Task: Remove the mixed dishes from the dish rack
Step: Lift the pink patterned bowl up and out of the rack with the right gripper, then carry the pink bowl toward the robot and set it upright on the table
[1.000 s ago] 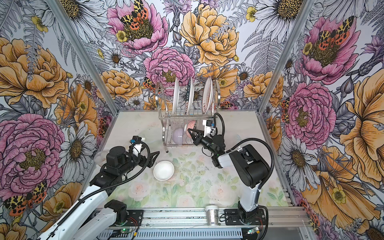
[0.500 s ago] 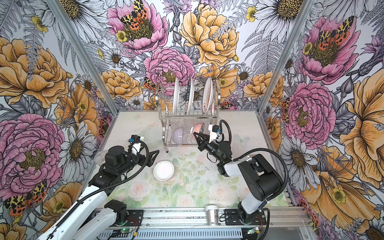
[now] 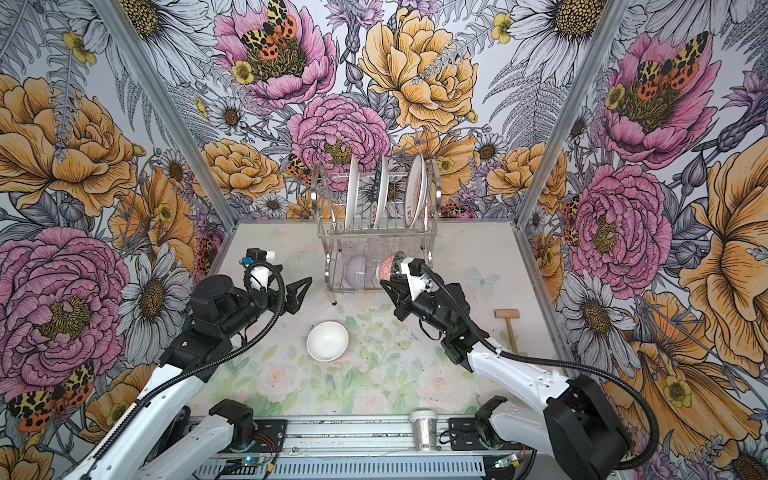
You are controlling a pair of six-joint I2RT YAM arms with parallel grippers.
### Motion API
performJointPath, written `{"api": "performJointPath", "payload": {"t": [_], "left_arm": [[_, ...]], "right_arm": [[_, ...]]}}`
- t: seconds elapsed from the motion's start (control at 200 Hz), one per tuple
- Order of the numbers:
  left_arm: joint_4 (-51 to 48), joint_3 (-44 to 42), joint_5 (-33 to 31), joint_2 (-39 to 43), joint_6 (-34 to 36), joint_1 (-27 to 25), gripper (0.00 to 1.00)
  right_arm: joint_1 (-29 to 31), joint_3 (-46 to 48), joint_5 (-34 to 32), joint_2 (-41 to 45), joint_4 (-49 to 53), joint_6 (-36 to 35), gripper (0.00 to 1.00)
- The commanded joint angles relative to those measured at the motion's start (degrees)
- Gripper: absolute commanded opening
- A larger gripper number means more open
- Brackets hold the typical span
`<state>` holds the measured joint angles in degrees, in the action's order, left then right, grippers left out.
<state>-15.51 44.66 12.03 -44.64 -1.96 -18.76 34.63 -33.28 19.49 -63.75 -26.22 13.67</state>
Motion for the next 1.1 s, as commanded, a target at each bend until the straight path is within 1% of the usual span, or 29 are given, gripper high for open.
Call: {"api": "performJointPath", "payload": {"t": [0.0, 0.08, 0.135, 0.2, 0.21, 0.38, 0.485, 0.59, 0.776, 0.876, 1.096], "left_arm": [[-1.66, 1.73, -1.60, -0.92, 1.16, 1.21, 0.99], [-0.96, 1.15, -1.36, -1.62, 1.54, 2.61, 0.99], [-0.17, 0.64, -1.30, -1.93, 1.26, 3.87, 0.99], [0.34, 0.32, -1.12, -2.33, 0.15, 5.51, 0.99], [0.38, 0.29, -1.06, -2.37, -0.03, 5.89, 0.99], [1.27, -1.26, 0.64, -2.60, -1.29, 10.38, 0.99], [1.70, -2.81, 1.95, -2.42, -1.74, 14.01, 0.99], [2.15, -4.61, 2.82, -2.16, -2.56, 17.88, 0.99], [3.19, -7.93, 4.29, -1.59, -4.08, 23.24, 0.99], [3.32, -9.21, 4.97, -1.42, -4.40, 24.75, 0.99], [3.47, -11.07, 5.49, -1.02, -4.37, 26.07, 0.99]], "right_arm": [[3.55, -7.56, -1.98, 3.07, 22.33, -13.43, 0.00], [6.98, -11.54, -4.38, 3.11, 31.93, -18.43, 0.00], [9.20, -13.74, -5.43, 2.73, 36.05, -20.50, 0.00], [10.51, -16.01, -5.82, 1.53, 39.44, -21.82, 0.00], [11.74, -16.44, -5.85, 1.39, 40.00, -22.02, 0.00], [18.45, -24.43, -7.93, -6.17, 49.94, -27.17, 0.00], [21.38, -28.64, -8.73, -10.98, 53.73, -29.78, 0.00], [24.13, -31.80, -8.95, -15.36, 55.63, -31.70, 0.00], [26.66, -35.97, -8.44, -21.64, 56.06, -33.86, 0.00], [27.72, -38.15, -7.85, -24.77, 56.13, -34.65, 0.00], [29.13, -42.13, -6.41, -30.88, 56.14, -35.29, 0.00]]}}
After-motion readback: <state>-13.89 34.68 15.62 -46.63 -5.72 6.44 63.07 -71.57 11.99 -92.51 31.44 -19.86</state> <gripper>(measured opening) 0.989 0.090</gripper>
